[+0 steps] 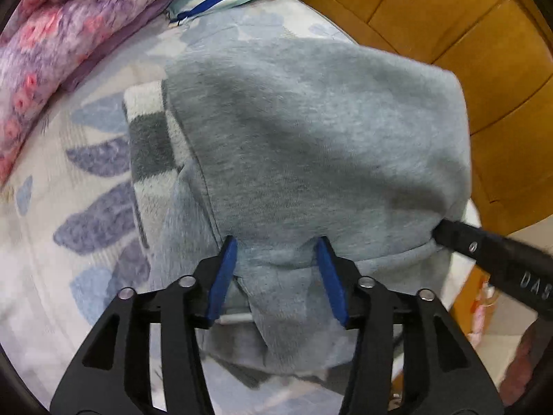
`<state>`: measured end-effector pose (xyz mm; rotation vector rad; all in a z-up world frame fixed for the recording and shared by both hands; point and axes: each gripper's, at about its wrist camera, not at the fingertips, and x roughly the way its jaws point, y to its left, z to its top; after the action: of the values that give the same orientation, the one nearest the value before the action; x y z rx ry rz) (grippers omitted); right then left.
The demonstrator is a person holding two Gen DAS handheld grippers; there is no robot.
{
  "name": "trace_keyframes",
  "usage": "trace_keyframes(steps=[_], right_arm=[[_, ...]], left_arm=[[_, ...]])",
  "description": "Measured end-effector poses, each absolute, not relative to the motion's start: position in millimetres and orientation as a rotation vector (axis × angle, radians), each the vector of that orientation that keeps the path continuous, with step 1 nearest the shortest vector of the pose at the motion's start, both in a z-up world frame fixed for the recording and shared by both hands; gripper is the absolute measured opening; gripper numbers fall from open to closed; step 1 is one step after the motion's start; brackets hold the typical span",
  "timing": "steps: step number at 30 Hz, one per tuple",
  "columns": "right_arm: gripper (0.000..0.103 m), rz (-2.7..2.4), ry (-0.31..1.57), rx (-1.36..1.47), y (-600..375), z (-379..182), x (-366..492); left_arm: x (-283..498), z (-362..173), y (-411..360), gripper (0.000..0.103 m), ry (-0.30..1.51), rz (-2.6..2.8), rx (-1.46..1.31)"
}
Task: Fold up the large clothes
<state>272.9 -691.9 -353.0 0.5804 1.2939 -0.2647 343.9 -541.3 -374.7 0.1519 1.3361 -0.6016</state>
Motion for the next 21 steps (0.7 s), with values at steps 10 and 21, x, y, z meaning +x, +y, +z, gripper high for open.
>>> trace_keyframes(steps=[10,21], right_arm=[[0.09,-0.244,1.148,0.599,-669.8,-275.5,236.0],[0.095,-0.287,0.977,0.377,-590.0,-156.5,179.6]], left_arm=[[317.2,-290.0,-501.6,0.09,1.243,-0.586,0.122],[259.6,-168.0,-413.2,0.091,1.108,-0.577,0.103]])
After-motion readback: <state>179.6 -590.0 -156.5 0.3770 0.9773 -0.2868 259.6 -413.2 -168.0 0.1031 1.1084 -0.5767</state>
